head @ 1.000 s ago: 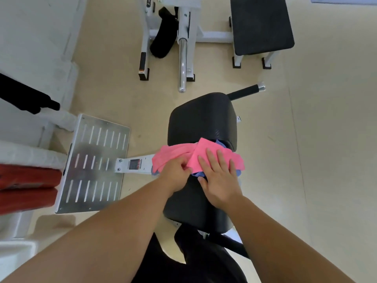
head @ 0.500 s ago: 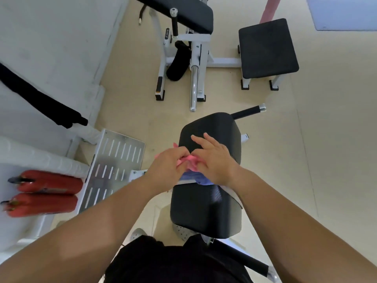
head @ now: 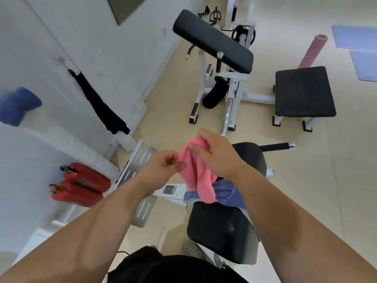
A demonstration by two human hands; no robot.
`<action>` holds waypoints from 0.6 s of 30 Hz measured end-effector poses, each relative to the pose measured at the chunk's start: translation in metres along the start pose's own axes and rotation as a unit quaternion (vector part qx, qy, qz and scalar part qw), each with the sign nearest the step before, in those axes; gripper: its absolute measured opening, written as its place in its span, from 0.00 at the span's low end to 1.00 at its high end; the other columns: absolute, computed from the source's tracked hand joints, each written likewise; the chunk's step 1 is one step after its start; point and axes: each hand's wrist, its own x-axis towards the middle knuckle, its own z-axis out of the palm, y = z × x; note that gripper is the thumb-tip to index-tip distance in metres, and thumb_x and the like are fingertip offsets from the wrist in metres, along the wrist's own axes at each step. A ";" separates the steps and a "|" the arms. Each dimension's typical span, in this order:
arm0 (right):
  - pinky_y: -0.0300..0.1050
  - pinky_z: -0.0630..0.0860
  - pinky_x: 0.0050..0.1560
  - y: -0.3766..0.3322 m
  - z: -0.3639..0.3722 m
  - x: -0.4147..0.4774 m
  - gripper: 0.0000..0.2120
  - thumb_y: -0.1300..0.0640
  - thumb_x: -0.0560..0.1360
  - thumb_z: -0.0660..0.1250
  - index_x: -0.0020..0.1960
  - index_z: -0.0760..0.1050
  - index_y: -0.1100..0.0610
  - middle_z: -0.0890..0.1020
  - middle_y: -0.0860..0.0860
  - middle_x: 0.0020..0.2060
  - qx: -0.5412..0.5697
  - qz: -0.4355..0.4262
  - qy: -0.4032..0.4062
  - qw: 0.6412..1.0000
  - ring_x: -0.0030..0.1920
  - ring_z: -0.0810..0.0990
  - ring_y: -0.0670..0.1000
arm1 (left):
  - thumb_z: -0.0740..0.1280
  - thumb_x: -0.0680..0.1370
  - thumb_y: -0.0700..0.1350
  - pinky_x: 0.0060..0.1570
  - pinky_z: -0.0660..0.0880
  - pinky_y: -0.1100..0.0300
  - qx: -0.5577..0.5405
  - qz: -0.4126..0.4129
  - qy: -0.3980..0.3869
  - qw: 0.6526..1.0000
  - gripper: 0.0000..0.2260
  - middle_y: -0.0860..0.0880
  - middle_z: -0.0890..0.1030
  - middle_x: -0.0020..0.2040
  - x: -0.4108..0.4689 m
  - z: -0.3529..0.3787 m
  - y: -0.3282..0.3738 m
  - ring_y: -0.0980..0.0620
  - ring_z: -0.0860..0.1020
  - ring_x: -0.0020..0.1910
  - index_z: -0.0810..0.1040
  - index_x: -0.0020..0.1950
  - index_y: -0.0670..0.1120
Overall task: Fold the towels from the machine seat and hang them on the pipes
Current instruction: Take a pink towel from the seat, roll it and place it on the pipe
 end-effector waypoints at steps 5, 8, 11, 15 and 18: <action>0.33 0.68 0.35 -0.045 0.020 0.022 0.13 0.51 0.81 0.66 0.45 0.71 0.59 0.73 0.49 0.34 0.050 -0.020 0.053 0.997 0.34 0.69 0.43 | 0.68 0.81 0.39 0.49 0.72 0.58 -0.057 -0.014 0.045 0.997 0.07 0.50 0.82 0.39 -0.025 -0.046 -0.018 0.54 0.77 0.41 0.78 0.47 0.36; 0.41 0.70 0.38 -0.065 0.043 0.032 0.10 0.51 0.80 0.68 0.44 0.72 0.55 0.74 0.47 0.36 0.061 -0.019 0.071 0.995 0.37 0.73 0.47 | 0.68 0.81 0.39 0.44 0.70 0.57 -0.065 -0.023 0.080 0.994 0.06 0.50 0.80 0.37 -0.048 -0.081 -0.033 0.52 0.74 0.38 0.80 0.45 0.42; 0.42 0.68 0.37 -0.079 0.072 0.034 0.11 0.52 0.78 0.71 0.42 0.70 0.53 0.73 0.46 0.34 0.018 -0.024 0.063 0.998 0.36 0.71 0.47 | 0.69 0.81 0.38 0.40 0.70 0.56 -0.115 -0.014 0.188 0.975 0.06 0.43 0.77 0.36 -0.075 -0.119 -0.039 0.49 0.73 0.35 0.82 0.44 0.42; 0.44 0.70 0.38 -0.102 0.134 0.027 0.13 0.42 0.77 0.70 0.56 0.73 0.46 0.74 0.45 0.38 0.001 0.040 -0.022 0.999 0.37 0.74 0.45 | 0.71 0.80 0.43 0.42 0.68 0.52 -0.110 0.025 0.244 0.963 0.05 0.43 0.74 0.38 -0.116 -0.170 -0.040 0.47 0.70 0.38 0.81 0.45 0.44; 0.43 0.71 0.45 -0.133 0.189 0.024 0.21 0.42 0.80 0.65 0.72 0.66 0.38 0.76 0.41 0.40 -0.008 -0.009 -0.091 0.996 0.42 0.77 0.43 | 0.72 0.79 0.43 0.38 0.66 0.57 -0.003 0.052 0.216 0.975 0.05 0.46 0.70 0.33 -0.147 -0.202 -0.047 0.51 0.68 0.34 0.82 0.43 0.47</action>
